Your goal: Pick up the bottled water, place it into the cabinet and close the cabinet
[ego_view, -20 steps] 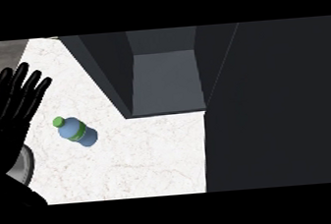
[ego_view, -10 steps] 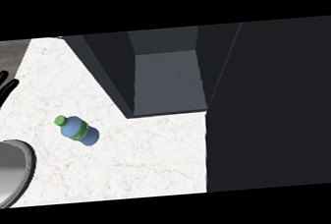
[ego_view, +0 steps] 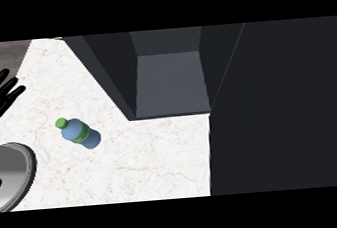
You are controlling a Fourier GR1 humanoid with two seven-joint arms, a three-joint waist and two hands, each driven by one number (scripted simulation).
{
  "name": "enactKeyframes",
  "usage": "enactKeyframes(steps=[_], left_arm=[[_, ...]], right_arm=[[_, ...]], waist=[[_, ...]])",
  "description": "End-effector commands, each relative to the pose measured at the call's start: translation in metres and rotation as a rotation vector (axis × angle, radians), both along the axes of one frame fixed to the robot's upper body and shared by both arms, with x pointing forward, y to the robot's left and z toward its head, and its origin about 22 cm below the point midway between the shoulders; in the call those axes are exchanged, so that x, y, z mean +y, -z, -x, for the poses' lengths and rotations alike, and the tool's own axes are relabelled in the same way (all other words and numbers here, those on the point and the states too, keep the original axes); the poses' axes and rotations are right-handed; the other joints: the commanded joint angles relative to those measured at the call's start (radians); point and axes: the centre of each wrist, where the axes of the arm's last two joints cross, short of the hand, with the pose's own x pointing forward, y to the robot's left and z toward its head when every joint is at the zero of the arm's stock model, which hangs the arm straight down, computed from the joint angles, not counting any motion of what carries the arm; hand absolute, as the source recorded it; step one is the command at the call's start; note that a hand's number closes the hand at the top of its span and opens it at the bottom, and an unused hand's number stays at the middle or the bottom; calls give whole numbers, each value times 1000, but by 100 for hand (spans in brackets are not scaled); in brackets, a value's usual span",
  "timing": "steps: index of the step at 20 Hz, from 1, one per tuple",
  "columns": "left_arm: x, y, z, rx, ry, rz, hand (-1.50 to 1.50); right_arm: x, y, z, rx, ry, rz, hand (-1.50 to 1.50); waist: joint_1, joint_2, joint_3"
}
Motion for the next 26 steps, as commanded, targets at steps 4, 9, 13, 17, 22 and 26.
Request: enactKeyframes(steps=[4, 9, 13, 17, 22, 26], left_arm=[[7, 45, -14, 95, -18, -30, -150], [14, 82, -17, 199, 15, -19, -150], [-4, 99, -31, 252, 16, 4, -150], [-7, 130, -32, 254, -17, -4, -150], [-2, 155, -22, 272, 21, -1, -150], [-11, 178, -10, 289, 59, 21, -150]], right_arm=[[-3, -31, 30, -49, 1, 8, -150], [-1, -23, 32, -48, -5, 17, -150], [-1, -43, 50, -47, -26, 7, -150], [4, -21, 43, -47, -20, 8, -150], [6, -19, 45, -40, -14, 0, -150], [-2, -15, 49, -56, -27, 9, -150]], waist=[[-14, 4, -3], [-16, 7, -4], [-26, 5, -5], [-29, 8, -5], [-35, 13, -7], [-40, 12, -7]])
